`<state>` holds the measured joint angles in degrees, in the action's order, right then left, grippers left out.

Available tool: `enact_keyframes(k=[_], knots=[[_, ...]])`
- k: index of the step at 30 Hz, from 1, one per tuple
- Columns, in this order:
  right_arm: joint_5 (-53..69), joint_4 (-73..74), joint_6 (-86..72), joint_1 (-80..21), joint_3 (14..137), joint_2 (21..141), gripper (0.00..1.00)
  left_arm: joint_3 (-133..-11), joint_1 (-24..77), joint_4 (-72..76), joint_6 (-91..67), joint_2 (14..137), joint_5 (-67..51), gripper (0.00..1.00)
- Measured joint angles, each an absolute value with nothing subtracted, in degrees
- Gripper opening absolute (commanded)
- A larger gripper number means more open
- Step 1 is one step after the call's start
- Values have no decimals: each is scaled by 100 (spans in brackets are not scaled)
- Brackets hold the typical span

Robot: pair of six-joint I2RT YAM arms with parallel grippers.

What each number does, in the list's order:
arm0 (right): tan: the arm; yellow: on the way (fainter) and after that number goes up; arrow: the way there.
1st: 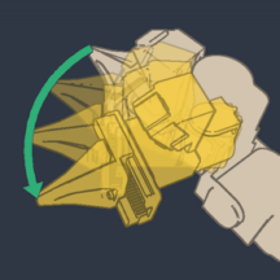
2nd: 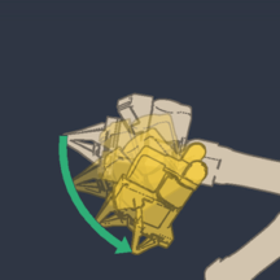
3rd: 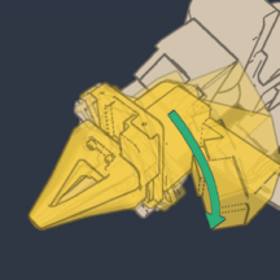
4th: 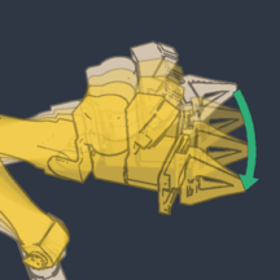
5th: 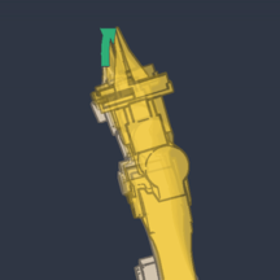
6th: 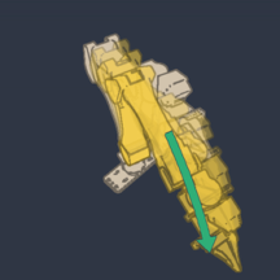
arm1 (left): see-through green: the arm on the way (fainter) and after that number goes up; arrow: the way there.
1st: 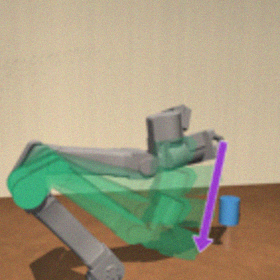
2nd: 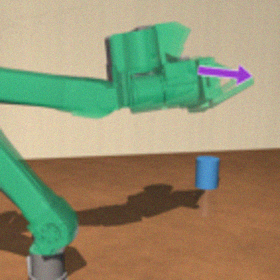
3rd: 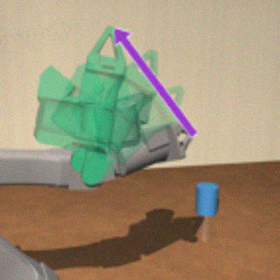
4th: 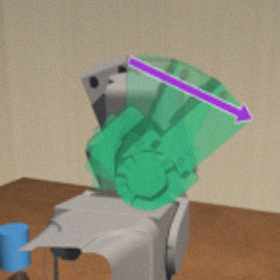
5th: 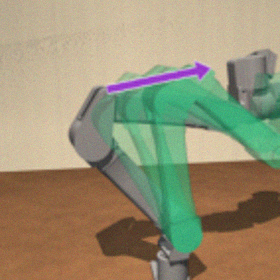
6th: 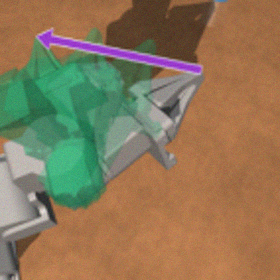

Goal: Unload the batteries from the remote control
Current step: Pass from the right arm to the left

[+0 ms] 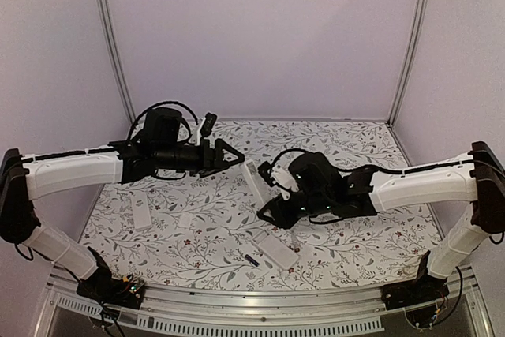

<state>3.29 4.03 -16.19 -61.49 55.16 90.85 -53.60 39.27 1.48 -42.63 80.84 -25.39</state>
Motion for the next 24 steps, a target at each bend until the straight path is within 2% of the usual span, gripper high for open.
enact_keyframes(k=[6, 10, 13, 24], knots=[[158, 580, -1441, -6243, 5876, 9391, 3, -5474, 3938, 119, -4359, 8300, -2749, 73], [-3, 692, -1345, -6316, 6010, 9555, 3, -5546, 3951, 119, -4431, 8479, -2877, 56], [-86, 744, -1297, -6337, 6058, 9616, 3, -5581, 3964, 43, -4423, 8569, -2947, 47], [-292, 921, -1232, -6344, 6090, 9730, 3, -5610, 3966, -259, -4484, 8707, -2969, 34]])
